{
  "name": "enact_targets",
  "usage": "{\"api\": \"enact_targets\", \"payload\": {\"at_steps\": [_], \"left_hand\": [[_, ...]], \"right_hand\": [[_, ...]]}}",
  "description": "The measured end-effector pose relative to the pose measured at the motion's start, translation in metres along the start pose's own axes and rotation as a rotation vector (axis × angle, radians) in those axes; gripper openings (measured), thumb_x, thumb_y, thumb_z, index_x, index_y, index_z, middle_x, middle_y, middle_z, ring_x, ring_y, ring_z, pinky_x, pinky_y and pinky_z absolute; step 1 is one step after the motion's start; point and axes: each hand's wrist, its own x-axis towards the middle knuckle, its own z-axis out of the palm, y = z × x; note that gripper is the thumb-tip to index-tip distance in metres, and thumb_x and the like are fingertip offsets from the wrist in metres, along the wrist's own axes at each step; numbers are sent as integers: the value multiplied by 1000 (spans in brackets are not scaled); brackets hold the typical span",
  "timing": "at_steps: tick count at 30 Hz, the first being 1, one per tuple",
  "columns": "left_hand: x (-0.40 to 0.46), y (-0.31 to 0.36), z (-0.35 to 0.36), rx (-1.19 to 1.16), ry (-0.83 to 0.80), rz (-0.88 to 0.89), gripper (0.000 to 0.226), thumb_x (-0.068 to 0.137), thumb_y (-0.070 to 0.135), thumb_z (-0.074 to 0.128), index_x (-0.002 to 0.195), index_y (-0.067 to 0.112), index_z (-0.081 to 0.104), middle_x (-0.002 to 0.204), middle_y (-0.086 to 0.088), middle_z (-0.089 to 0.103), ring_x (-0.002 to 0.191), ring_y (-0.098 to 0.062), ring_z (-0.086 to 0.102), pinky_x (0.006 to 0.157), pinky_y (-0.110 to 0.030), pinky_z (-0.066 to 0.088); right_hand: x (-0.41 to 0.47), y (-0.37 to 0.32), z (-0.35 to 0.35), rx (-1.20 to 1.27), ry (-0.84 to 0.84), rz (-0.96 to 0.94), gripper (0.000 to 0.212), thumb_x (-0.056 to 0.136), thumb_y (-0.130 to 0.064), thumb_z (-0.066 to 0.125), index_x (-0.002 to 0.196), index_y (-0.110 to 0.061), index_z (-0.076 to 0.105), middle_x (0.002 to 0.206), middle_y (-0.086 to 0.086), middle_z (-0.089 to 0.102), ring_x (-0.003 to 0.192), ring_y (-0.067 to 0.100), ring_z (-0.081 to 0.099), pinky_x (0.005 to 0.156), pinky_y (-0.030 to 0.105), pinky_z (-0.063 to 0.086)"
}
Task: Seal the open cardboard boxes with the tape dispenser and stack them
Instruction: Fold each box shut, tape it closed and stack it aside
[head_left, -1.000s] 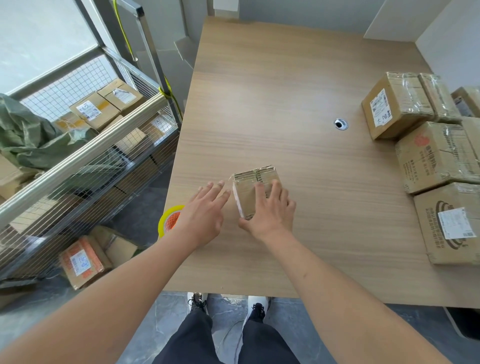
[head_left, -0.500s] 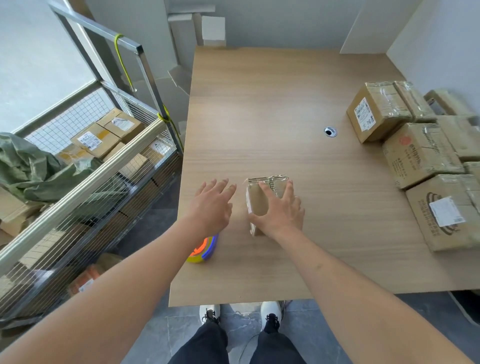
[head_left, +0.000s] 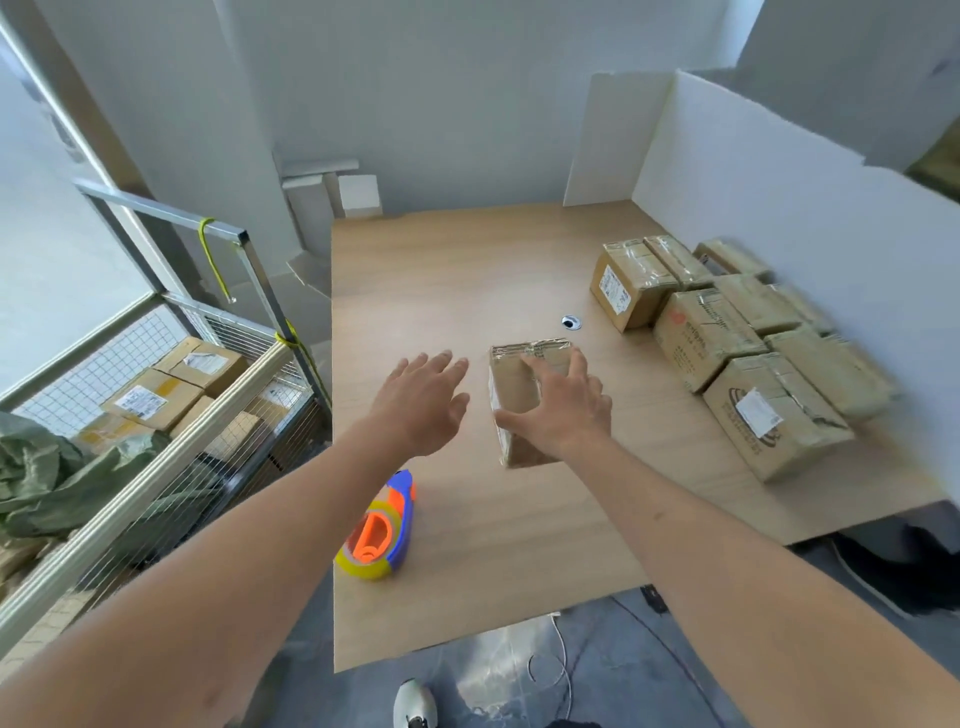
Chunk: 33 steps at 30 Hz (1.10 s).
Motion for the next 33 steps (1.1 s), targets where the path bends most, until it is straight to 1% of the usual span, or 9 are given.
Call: {"api": "enact_targets", "payload": {"at_steps": [7, 12, 17, 20, 23, 27, 33], "left_hand": [[7, 75, -33, 8, 49, 38, 58, 108, 40, 37, 162, 22, 25, 169, -3, 23, 155, -32, 20, 125, -46, 18], [15, 146, -37, -40, 92, 27, 58, 108, 41, 38, 162, 22, 27, 168, -2, 25, 155, -32, 21, 125, -46, 18], [29, 212, -33, -19, 120, 34, 57, 108, 41, 40, 161, 21, 30, 167, -3, 28, 153, -32, 25, 124, -47, 20], [41, 241, -33, -12, 136, 28, 57, 107, 42, 40, 160, 21, 30, 166, -3, 29, 152, -31, 27, 124, -47, 21], [58, 259, -33, -1, 138, 27, 56, 107, 41, 41, 159, 21, 32, 165, -4, 32, 151, -31, 29, 123, -47, 23], [90, 272, -28, -4, 144, 24, 53, 106, 40, 42, 156, 22, 38, 162, -4, 37, 148, -30, 34, 120, -45, 25], [155, 269, 4, -5, 94, 27, 53, 106, 38, 43, 155, 19, 38, 160, -3, 40, 142, -29, 39, 115, -43, 31]], "right_hand": [[-7, 48, -62, 20, 87, -30, 94, 59, -80, 64, 145, -54, 34, 162, 8, 18, 135, 37, 40, 105, 49, 36], [-9, 109, -98, -14, 95, -52, 93, 59, -79, 64, 144, -52, 36, 159, 9, 21, 131, 38, 44, 104, 49, 38], [-4, 174, -125, -15, 95, -64, 94, 58, -81, 62, 144, -51, 37, 158, 10, 23, 133, 39, 42, 105, 51, 36], [6, 206, -137, -3, 82, -56, 96, 57, -82, 60, 145, -51, 36, 161, 10, 22, 135, 39, 41, 108, 52, 39], [21, 228, -144, 17, 72, -52, 97, 57, -82, 60, 146, -50, 37, 159, 10, 23, 136, 39, 40, 109, 55, 38], [48, 248, -139, 45, 80, -46, 95, 56, -82, 60, 144, -50, 39, 158, 9, 23, 134, 39, 40, 107, 52, 39], [107, 266, -115, 47, 24, -28, 92, 56, -80, 62, 140, -48, 42, 159, 8, 23, 135, 38, 41, 107, 52, 40]]}}
